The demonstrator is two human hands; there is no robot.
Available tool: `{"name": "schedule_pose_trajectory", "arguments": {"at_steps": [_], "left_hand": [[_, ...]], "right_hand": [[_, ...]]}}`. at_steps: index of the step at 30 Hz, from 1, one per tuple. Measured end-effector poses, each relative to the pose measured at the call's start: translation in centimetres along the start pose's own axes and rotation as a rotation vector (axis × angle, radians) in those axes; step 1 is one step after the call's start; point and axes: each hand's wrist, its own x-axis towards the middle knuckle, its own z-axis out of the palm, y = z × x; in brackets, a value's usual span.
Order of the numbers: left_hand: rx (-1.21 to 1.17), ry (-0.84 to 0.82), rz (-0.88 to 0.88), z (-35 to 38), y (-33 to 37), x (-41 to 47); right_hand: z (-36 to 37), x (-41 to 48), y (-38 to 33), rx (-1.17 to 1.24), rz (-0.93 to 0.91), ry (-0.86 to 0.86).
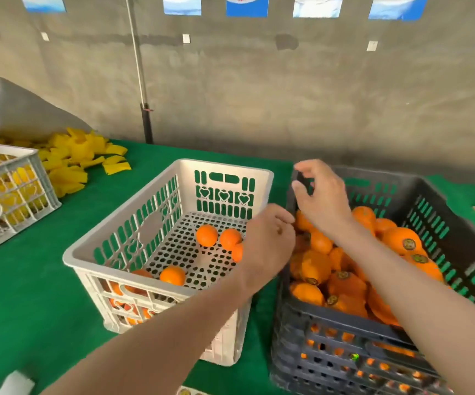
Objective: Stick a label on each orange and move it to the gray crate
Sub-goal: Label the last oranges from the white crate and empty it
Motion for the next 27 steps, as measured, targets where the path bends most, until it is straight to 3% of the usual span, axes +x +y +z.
{"name": "schedule_pose_trajectory", "arguments": {"at_steps": [3, 6, 10, 13, 16, 21, 23, 25, 27], "left_hand": [[0.159, -0.057, -0.081, -5.6, -3.1, 3.6], [0.683, -0.371, -0.183, -10.4, -7.0, 6.5], [1.032, -0.771, -0.171, -12.2, -12.5, 8.0], [1.204, -1.034, -0.260, -11.1, -16.8, 8.9], [1.282, -1.161, -0.359, -9.7, -20.1, 9.0], [1.326, -1.246, -0.407, -9.3, -22.4, 8.7], [1.268, -1.168, -0.378, -9.4, -21.4, 8.7], [1.054, -1.002, -0.314, -10.0, -19.2, 9.0], [0.664, -0.809, -0.286, -11.1, -16.7, 9.3]], "right_hand": [[3.3, -2.0, -3.7, 0.013, -0.071, -0.261], [6.7, -3.0, -5.9, -0.054, -0.108, -0.587], [9.1, -3.8, -5.5, -0.152, -0.202, -0.898], [9.6, -4.0, -4.3, -0.246, -0.248, -0.999], [9.9, -4.0, -4.1, -0.262, -0.241, -0.987], [9.5, -3.9, -4.4, -0.229, -0.158, -0.964], [9.1, -3.8, -5.0, -0.190, -0.179, -0.880], [8.7, -3.6, -5.6, -0.165, -0.202, -0.783], [7.9, -3.7, -6.2, -0.097, -0.199, -0.674]]}}
